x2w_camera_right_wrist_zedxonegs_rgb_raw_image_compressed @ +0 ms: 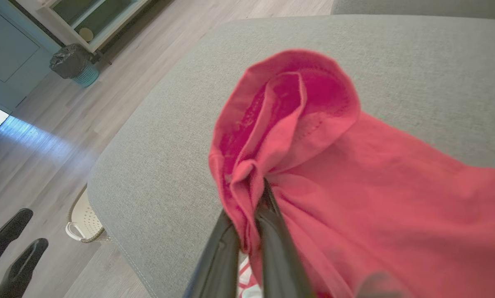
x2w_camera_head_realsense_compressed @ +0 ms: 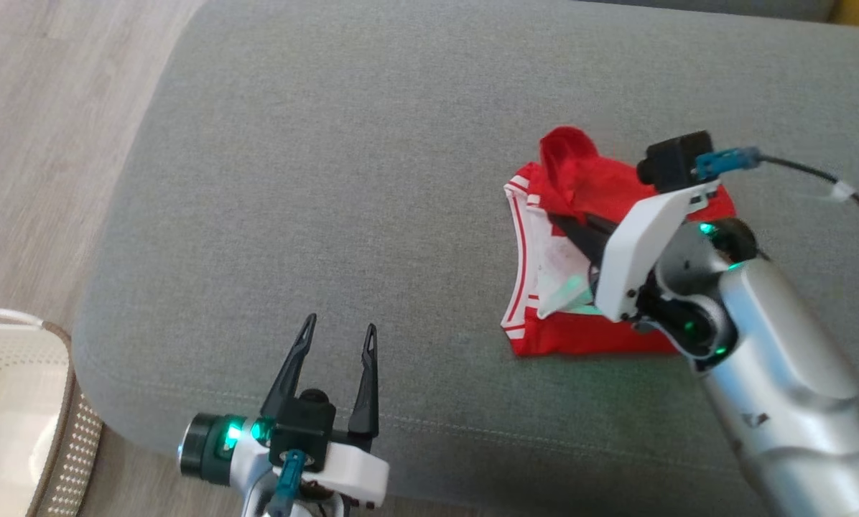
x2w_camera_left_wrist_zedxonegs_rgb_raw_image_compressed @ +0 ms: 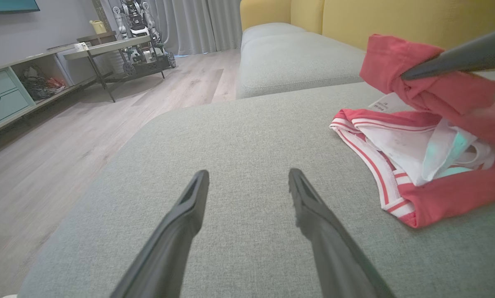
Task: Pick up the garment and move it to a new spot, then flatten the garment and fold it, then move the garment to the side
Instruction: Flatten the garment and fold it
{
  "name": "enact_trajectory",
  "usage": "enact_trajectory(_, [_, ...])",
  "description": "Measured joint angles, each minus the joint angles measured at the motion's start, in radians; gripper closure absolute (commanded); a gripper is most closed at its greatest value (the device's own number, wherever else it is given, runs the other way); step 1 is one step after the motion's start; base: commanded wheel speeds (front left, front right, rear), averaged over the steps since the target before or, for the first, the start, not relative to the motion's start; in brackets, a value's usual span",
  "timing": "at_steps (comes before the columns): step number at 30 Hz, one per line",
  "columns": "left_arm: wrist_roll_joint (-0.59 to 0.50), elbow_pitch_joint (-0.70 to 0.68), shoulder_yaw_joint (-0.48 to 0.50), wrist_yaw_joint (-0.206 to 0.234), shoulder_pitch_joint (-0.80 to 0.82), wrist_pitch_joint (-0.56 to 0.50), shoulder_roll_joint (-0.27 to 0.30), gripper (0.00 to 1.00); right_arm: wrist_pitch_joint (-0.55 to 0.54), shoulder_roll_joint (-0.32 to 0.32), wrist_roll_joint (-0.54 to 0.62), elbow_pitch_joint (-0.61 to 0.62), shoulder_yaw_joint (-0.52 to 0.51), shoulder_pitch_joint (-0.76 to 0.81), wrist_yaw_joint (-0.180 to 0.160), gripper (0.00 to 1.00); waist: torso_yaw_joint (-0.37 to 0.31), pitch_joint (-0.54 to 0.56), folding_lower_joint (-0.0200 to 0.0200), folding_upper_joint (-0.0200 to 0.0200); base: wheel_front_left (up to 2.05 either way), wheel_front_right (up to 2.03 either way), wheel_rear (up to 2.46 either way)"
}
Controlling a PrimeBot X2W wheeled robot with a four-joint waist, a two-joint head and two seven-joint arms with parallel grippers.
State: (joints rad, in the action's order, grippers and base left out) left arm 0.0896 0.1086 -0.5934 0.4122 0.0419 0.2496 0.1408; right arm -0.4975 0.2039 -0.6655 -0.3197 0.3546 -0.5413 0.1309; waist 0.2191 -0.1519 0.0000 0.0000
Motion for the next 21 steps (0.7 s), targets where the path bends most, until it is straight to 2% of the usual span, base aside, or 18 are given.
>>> enact_trajectory(1, [0.000, 0.002, 0.000, 0.000, 0.000, 0.000, -0.002, 0.00, 0.005, -0.011, 0.006, -0.013, 0.000, 0.000, 0.000, 1.00, 0.003, 0.002, 0.0000, 0.0000, 0.00, 0.00, 0.00])
enact_trajectory(2, [0.000, 0.006, 0.000, 0.000, 0.000, 0.000, -0.004, 0.00, 0.006, -0.019, 0.011, -0.024, 0.000, 0.000, 0.000, 0.94, 0.006, 0.004, 0.0000, 0.0000, 0.00, 0.00, 0.00])
enact_trajectory(3, [0.000, 0.009, 0.000, 0.000, -0.001, 0.000, -0.006, 0.00, 0.007, -0.026, 0.015, -0.035, 0.000, 0.000, 0.000, 0.94, 0.008, 0.006, 0.0000, 0.0000, 0.00, 0.00, 0.00])
enact_trajectory(4, [0.000, 0.012, 0.001, 0.000, -0.002, 0.000, -0.008, 0.00, 0.008, -0.033, 0.015, -0.046, -0.001, 0.000, 0.000, 0.84, 0.010, 0.006, 0.0000, 0.0000, 0.00, 0.00, 0.00])
enact_trajectory(5, [0.000, 0.015, 0.002, -0.004, -0.002, 0.000, -0.010, 0.00, 0.009, -0.038, 0.015, -0.055, -0.002, 0.000, 0.000, 0.66, 0.013, 0.007, 0.0000, 0.0000, 0.00, 0.00, 0.00])
enact_trajectory(6, [0.000, 0.017, 0.004, -0.008, -0.002, 0.000, -0.011, 0.00, 0.014, -0.043, 0.015, -0.062, -0.005, 0.000, 0.000, 0.24, 0.015, 0.007, 0.0000, 0.0000, 0.00, 0.00, 0.00])
enact_trajectory(7, [0.000, 0.018, 0.007, -0.008, -0.002, 0.000, -0.012, 0.00, 0.018, -0.046, 0.015, -0.067, -0.010, 0.000, 0.000, 0.00, 0.017, 0.008, 0.0000, 0.0000, 0.00, 0.00, 0.00])
enact_trajectory(12, [0.000, 0.020, 0.027, -0.008, -0.006, 0.000, -0.012, 0.00, 0.062, -0.051, -0.003, -0.045, -0.083, -0.002, 0.000, 0.00, 0.010, 0.013, 0.0000, 0.0000, 0.00, 0.00, 0.00])
enact_trajectory(15, [-0.008, 0.020, 0.027, -0.008, -0.023, 0.000, -0.008, 0.00, 0.068, -0.028, -0.023, -0.005, -0.140, -0.003, 0.000, 0.00, -0.002, 0.018, 0.0000, 0.0000, 0.00, 0.00, 0.00])
enact_trajectory(18, [-0.009, 0.015, 0.027, -0.008, -0.030, 0.000, -0.006, 0.00, 0.075, 0.038, -0.024, 0.035, -0.189, -0.002, 0.000, 0.00, -0.012, 0.023, 0.0000, 0.0000, 0.00, 0.00, 0.00])
enact_trajectory(21, [-0.009, 0.009, 0.029, -0.007, -0.032, 0.000, -0.005, 0.00, 0.095, 0.134, -0.011, 0.072, -0.207, 0.004, 0.000, 0.00, -0.021, 0.025, 0.0000, 0.0000, 0.00, 0.00, 0.00])
